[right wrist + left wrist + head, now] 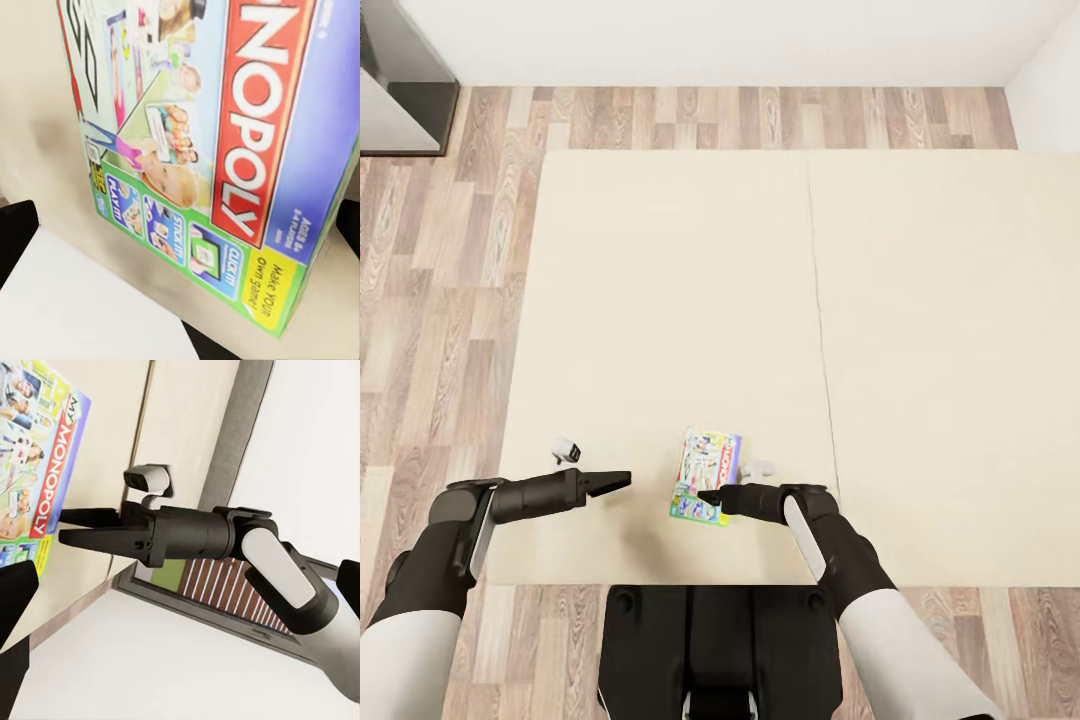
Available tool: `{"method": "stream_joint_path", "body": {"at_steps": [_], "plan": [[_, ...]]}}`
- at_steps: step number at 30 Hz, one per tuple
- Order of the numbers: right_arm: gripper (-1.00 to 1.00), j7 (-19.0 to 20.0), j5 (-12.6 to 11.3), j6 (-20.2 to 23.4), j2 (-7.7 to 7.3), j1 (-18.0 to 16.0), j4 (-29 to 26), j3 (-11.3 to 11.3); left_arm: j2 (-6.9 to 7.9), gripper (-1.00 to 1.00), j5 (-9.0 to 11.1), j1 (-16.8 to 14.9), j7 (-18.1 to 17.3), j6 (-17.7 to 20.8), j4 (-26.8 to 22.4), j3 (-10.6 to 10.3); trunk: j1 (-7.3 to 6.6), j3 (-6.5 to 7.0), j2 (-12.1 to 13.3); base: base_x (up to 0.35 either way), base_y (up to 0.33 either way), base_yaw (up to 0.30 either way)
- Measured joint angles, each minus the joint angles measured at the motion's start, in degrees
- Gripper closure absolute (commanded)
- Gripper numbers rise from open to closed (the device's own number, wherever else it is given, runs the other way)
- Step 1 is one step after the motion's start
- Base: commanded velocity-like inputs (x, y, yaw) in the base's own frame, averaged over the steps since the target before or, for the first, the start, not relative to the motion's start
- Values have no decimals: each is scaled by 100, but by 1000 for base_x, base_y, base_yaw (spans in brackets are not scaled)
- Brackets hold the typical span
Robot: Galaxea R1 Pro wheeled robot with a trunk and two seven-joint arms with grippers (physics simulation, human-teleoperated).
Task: Put all the toys in the child's room - the three board games (two on the bed and one on the table), the two jigsaw puzzles on the table, and the tennis ball on the table - inside the toy box on the table in the child's room.
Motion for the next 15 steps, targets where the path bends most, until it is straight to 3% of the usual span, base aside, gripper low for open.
{"method": "stream_joint_path", "body": {"at_steps": [15], "plan": [[-100, -2, 0, -3, 0, 2, 0, 0, 0, -100, 5, 0, 0, 0, 0, 0, 0, 0, 0, 0, 113, 0]]}}
